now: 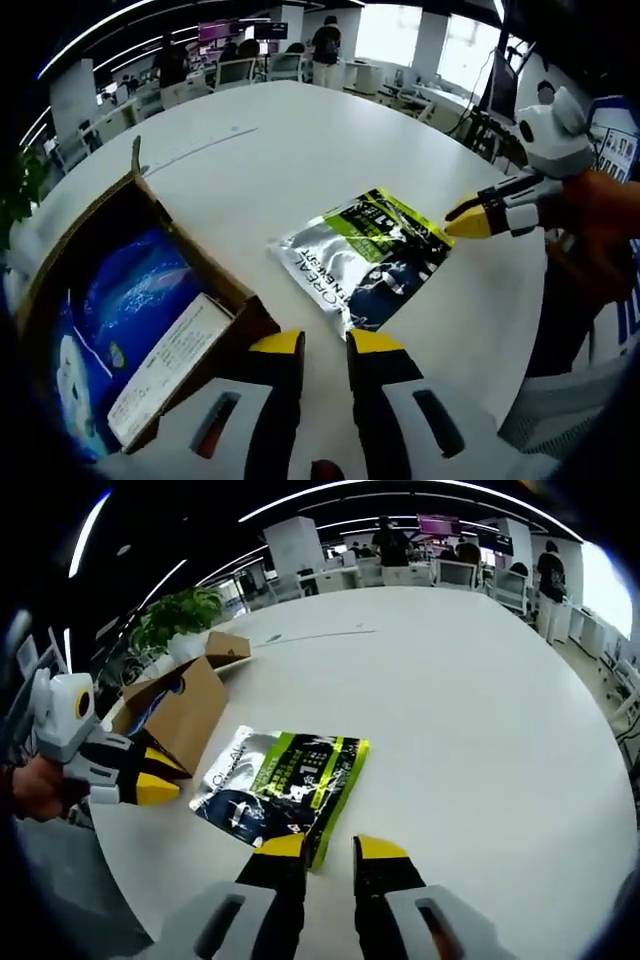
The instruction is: Operate the shoe box by opening the lid, removing the specified soft item, and placing it in the target area until the item is outside and the box remains undamaged.
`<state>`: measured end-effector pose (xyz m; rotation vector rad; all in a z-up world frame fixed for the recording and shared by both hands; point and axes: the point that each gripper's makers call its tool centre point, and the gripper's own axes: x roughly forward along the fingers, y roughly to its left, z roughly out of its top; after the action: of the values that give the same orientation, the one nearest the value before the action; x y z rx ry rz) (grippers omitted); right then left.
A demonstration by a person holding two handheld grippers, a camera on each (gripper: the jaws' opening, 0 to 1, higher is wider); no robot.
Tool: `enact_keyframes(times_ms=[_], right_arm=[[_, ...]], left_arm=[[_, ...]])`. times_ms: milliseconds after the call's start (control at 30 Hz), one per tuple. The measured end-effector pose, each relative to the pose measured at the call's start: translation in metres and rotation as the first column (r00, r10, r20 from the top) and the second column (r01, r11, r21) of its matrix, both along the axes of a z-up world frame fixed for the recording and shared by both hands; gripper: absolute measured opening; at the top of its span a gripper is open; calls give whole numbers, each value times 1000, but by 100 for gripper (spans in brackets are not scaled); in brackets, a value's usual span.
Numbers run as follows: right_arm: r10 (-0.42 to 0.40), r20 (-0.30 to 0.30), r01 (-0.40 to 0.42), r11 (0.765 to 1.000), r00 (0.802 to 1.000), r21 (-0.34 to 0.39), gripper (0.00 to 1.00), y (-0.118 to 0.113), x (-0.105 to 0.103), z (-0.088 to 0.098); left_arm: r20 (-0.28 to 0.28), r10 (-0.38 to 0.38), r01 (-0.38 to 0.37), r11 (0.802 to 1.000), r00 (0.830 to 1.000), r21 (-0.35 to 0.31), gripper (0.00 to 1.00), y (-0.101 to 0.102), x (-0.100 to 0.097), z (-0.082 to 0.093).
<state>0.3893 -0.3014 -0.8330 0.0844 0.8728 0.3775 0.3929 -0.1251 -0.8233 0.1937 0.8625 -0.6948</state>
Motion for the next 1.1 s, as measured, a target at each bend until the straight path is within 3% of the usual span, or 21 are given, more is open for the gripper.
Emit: enact_keyframes(times_ms=[267, 500, 733, 1100], right_arm=[[27, 17, -26, 1000, 1000, -10, 16, 16, -2, 11], [58, 30, -57, 998, 998, -9, 17, 41, -3, 19], [102, 49, -101, 995, 994, -11, 18, 63, -1, 30], [186, 100, -188, 982, 977, 6, 18, 120, 12, 58]], left_arm=[[9, 40, -40, 998, 999, -53, 20, 25, -11, 13], [20, 39, -38, 998, 999, -51, 21, 51, -27, 20], [22, 103, -101, 991, 994, -84, 21, 96, -37, 33], [44, 212, -205, 971, 976, -124, 19, 175, -38, 60]])
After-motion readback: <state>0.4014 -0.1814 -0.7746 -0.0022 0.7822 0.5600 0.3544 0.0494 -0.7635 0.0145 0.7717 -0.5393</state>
